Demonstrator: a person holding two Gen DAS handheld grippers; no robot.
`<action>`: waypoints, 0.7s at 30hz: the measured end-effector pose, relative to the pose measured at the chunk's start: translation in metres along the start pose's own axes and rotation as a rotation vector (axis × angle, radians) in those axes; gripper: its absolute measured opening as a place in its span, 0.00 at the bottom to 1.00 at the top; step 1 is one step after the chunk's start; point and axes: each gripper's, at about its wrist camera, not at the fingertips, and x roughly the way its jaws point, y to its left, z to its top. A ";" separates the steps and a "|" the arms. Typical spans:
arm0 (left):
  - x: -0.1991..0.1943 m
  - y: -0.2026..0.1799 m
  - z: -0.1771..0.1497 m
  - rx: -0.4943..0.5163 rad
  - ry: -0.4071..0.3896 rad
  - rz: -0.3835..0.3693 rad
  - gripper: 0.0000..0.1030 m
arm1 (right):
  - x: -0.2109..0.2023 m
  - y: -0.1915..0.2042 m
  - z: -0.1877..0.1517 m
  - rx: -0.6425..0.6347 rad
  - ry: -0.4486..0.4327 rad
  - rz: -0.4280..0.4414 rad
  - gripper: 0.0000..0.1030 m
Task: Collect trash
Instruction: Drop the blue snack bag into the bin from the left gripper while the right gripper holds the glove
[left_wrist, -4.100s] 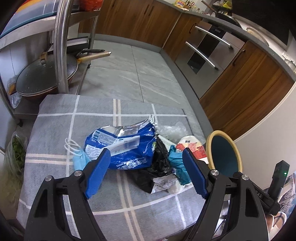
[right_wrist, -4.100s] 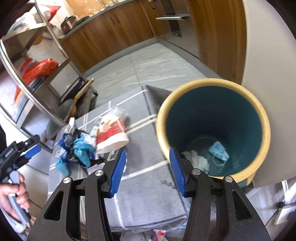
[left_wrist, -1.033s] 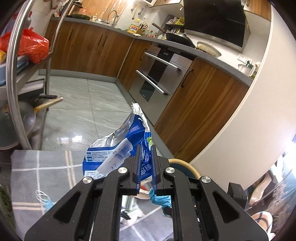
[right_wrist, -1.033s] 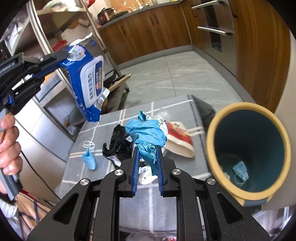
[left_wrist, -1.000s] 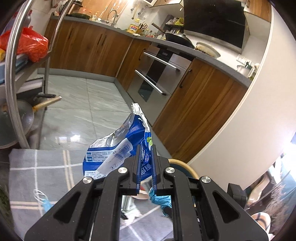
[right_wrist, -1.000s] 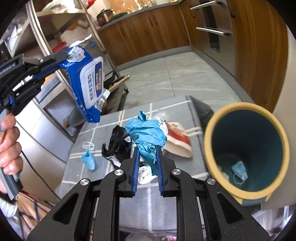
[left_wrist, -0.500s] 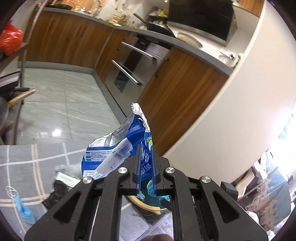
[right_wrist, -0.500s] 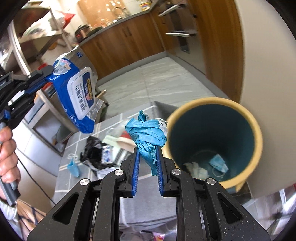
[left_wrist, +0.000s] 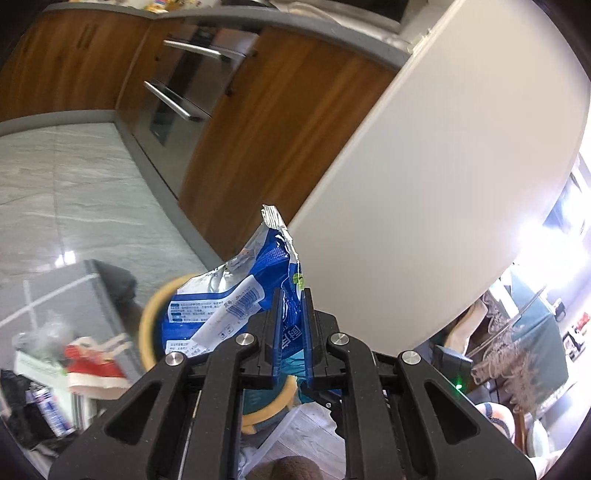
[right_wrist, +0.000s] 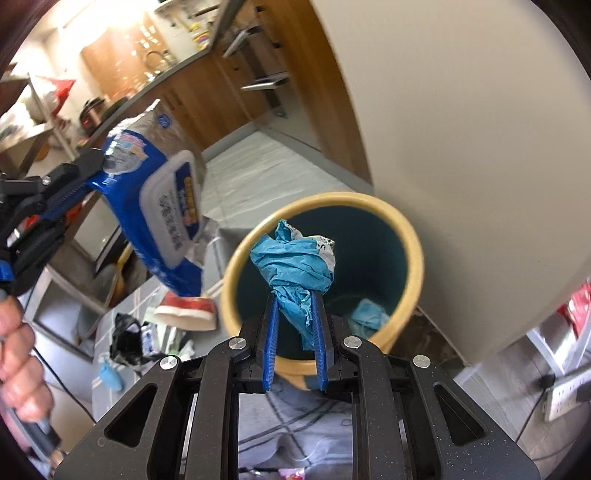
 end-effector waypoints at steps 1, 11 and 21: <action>0.010 -0.001 -0.002 0.005 0.009 -0.007 0.08 | 0.000 -0.001 0.000 0.006 0.001 -0.003 0.18; 0.073 0.035 -0.027 -0.092 0.077 -0.067 0.09 | 0.004 -0.005 -0.004 0.017 0.020 -0.008 0.18; 0.096 0.073 -0.061 -0.132 0.245 0.123 0.13 | 0.013 -0.002 -0.006 -0.003 0.054 -0.010 0.18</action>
